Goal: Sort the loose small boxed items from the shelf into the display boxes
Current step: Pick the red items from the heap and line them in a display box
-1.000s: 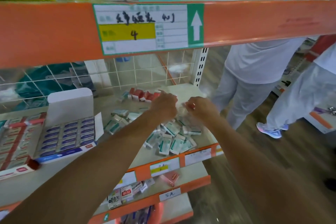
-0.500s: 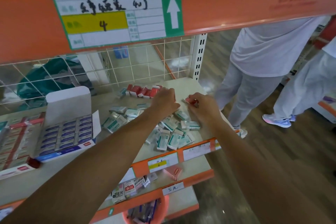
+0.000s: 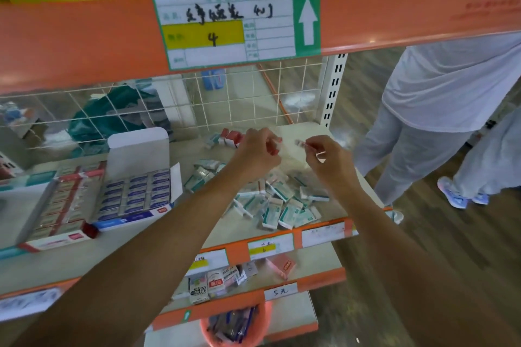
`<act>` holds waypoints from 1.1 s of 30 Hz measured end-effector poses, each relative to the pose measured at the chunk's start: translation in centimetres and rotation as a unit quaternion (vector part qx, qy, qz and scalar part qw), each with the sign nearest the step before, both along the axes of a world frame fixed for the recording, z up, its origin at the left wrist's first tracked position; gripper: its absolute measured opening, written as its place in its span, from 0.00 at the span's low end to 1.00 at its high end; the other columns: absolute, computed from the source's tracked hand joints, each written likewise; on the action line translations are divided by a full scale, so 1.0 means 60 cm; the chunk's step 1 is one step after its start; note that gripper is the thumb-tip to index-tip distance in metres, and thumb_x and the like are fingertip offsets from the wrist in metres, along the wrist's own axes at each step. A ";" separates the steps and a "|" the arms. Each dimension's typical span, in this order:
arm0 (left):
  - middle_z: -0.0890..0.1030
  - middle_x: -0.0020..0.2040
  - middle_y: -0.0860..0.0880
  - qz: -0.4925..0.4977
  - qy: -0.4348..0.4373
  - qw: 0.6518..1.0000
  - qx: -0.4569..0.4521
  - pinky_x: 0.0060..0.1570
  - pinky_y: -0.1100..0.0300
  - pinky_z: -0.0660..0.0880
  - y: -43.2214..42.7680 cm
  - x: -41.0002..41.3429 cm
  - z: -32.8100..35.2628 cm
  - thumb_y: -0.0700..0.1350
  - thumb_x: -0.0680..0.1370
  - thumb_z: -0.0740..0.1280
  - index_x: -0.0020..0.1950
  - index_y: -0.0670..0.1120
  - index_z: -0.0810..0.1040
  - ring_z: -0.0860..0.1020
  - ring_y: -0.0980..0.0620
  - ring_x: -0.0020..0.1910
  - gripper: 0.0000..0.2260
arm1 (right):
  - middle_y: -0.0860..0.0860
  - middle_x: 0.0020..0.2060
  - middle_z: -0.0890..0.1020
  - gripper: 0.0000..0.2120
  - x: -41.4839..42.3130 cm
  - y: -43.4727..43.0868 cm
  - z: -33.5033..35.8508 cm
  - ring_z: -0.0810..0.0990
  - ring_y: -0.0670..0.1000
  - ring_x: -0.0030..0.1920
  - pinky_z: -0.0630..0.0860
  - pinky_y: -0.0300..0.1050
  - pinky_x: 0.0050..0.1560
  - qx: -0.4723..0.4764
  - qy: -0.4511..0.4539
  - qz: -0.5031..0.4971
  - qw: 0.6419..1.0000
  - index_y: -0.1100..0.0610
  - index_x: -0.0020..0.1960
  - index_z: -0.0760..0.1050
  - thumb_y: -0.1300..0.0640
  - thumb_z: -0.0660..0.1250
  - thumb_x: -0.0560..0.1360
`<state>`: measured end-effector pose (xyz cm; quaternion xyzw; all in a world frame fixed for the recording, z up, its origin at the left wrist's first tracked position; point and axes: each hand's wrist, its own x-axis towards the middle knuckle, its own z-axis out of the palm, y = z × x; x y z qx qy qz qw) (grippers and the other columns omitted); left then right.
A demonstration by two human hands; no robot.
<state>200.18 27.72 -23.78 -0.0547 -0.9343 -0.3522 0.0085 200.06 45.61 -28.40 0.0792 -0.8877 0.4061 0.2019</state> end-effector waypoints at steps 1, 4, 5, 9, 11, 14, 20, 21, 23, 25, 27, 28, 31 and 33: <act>0.75 0.55 0.48 0.006 0.001 1.000 0.005 0.45 0.64 0.68 -0.015 0.006 0.003 0.40 0.70 0.71 0.62 0.46 0.76 0.74 0.53 0.50 0.20 | 0.46 0.41 0.82 0.05 0.003 -0.014 0.009 0.81 0.49 0.43 0.77 0.41 0.47 0.001 -0.002 0.011 1.000 0.57 0.51 0.80 0.60 0.66 0.77; 0.79 0.49 0.49 0.025 0.002 0.999 0.029 0.41 0.63 0.69 -0.065 0.026 0.008 0.40 0.68 0.73 0.55 0.48 0.79 0.77 0.52 0.44 0.17 | 0.53 0.43 0.84 0.07 0.017 -0.064 0.025 0.82 0.52 0.41 0.76 0.39 0.46 0.019 0.011 0.054 0.998 0.60 0.53 0.80 0.60 0.66 0.78; 0.79 0.47 0.49 0.028 0.004 0.999 0.045 0.40 0.62 0.70 -0.082 0.033 0.010 0.40 0.67 0.74 0.52 0.50 0.78 0.77 0.52 0.43 0.16 | 0.54 0.43 0.84 0.08 0.022 -0.081 0.029 0.82 0.53 0.41 0.75 0.38 0.45 0.022 0.019 0.066 0.997 0.60 0.54 0.80 0.60 0.66 0.78; 0.77 0.41 0.55 0.040 0.004 0.996 0.077 0.41 0.60 0.74 -0.151 0.063 0.020 0.40 0.67 0.76 0.51 0.47 0.76 0.76 0.53 0.42 0.16 | 0.56 0.43 0.84 0.09 0.044 -0.145 0.041 0.79 0.53 0.39 0.68 0.34 0.40 0.000 0.018 0.088 0.996 0.61 0.57 0.79 0.61 0.64 0.79; 0.77 0.40 0.54 0.045 0.006 0.994 0.095 0.39 0.62 0.73 -0.182 0.078 0.023 0.40 0.67 0.77 0.49 0.45 0.76 0.74 0.54 0.39 0.15 | 0.56 0.44 0.83 0.09 0.052 -0.173 0.045 0.77 0.50 0.38 0.68 0.34 0.38 -0.017 0.011 0.093 0.995 0.60 0.57 0.79 0.62 0.63 0.79; 0.76 0.41 0.56 0.053 0.012 0.994 0.093 0.38 0.65 0.71 -0.223 0.098 0.027 0.38 0.67 0.76 0.48 0.47 0.75 0.75 0.54 0.41 0.15 | 0.55 0.41 0.83 0.08 0.064 -0.212 0.048 0.80 0.47 0.37 0.74 0.39 0.39 -0.041 0.000 0.110 0.993 0.60 0.55 0.79 0.63 0.62 0.79; 0.77 0.51 0.52 0.064 0.008 0.995 0.077 0.37 0.74 0.69 -0.299 0.127 0.027 0.36 0.69 0.74 0.53 0.50 0.73 0.76 0.55 0.47 0.18 | 0.49 0.40 0.80 0.12 0.080 -0.290 0.056 0.78 0.41 0.37 0.71 0.26 0.42 -0.057 -0.051 0.135 0.988 0.58 0.56 0.81 0.67 0.66 0.75; 0.78 0.52 0.52 0.064 0.006 0.995 0.070 0.38 0.74 0.69 -0.312 0.130 0.026 0.35 0.69 0.74 0.54 0.50 0.74 0.76 0.55 0.48 0.18 | 0.49 0.41 0.81 0.13 0.082 -0.303 0.057 0.79 0.44 0.38 0.71 0.25 0.42 -0.057 -0.062 0.141 0.986 0.57 0.57 0.80 0.67 0.67 0.74; 0.79 0.53 0.52 0.064 0.002 0.996 0.064 0.42 0.73 0.70 -0.339 0.136 0.023 0.36 0.69 0.74 0.56 0.49 0.76 0.76 0.56 0.49 0.19 | 0.50 0.43 0.81 0.14 0.086 -0.330 0.057 0.80 0.46 0.41 0.71 0.24 0.43 -0.057 -0.080 0.154 0.983 0.56 0.58 0.80 0.67 0.69 0.73; 0.80 0.53 0.52 0.063 0.006 0.996 0.062 0.41 0.74 0.70 -0.365 0.144 0.022 0.37 0.69 0.75 0.55 0.50 0.77 0.77 0.57 0.48 0.18 | 0.51 0.46 0.81 0.15 0.090 -0.355 0.055 0.80 0.46 0.44 0.73 0.26 0.46 -0.048 -0.082 0.165 0.982 0.56 0.58 0.79 0.66 0.71 0.72; 0.80 0.50 0.54 0.056 0.015 0.997 0.056 0.38 0.77 0.68 -0.389 0.152 0.024 0.39 0.70 0.75 0.53 0.51 0.78 0.77 0.59 0.47 0.15 | 0.52 0.48 0.81 0.15 0.091 -0.380 0.053 0.81 0.48 0.46 0.78 0.34 0.49 -0.020 -0.061 0.168 0.984 0.57 0.57 0.79 0.65 0.72 0.71; 0.79 0.48 0.56 0.052 0.018 0.997 0.052 0.36 0.77 0.68 -0.401 0.155 0.024 0.39 0.70 0.75 0.53 0.50 0.78 0.77 0.59 0.47 0.14 | 0.53 0.49 0.81 0.15 0.090 -0.392 0.051 0.81 0.49 0.46 0.79 0.38 0.49 -0.009 -0.051 0.172 0.984 0.58 0.56 0.79 0.65 0.73 0.71; 0.77 0.48 0.56 0.055 0.032 0.998 0.021 0.34 0.77 0.66 -0.437 0.161 0.026 0.39 0.72 0.73 0.54 0.49 0.78 0.75 0.58 0.48 0.13 | 0.55 0.50 0.80 0.14 0.091 -0.431 0.051 0.81 0.48 0.45 0.77 0.32 0.47 0.002 -0.040 0.183 0.982 0.59 0.56 0.79 0.64 0.73 0.71; 0.78 0.51 0.54 0.063 0.036 0.997 0.004 0.35 0.74 0.66 -0.463 0.161 0.023 0.39 0.72 0.72 0.53 0.50 0.77 0.75 0.56 0.49 0.13 | 0.54 0.51 0.79 0.14 0.091 -0.455 0.051 0.81 0.45 0.46 0.77 0.32 0.49 0.001 -0.044 0.194 0.980 0.58 0.57 0.78 0.65 0.72 0.72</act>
